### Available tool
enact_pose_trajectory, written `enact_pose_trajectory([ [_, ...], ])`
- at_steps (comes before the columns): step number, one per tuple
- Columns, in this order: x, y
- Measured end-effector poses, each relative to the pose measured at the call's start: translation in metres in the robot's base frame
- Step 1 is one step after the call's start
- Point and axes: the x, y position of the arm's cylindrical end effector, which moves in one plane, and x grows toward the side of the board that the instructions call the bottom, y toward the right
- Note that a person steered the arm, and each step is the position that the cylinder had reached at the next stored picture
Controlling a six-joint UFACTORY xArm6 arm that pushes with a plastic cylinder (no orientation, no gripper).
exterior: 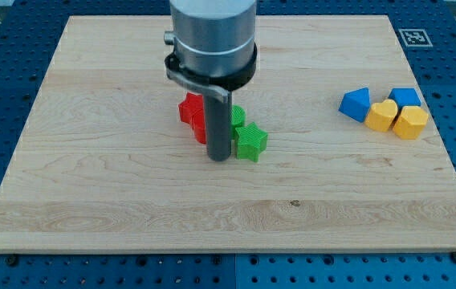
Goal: Nudge the green star and green circle towards center
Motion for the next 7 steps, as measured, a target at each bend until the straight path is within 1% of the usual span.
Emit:
enact_pose_trajectory([
  [1, 0.027, 0.008],
  [3, 0.008, 0.045],
  [7, -0.025, 0.049],
])
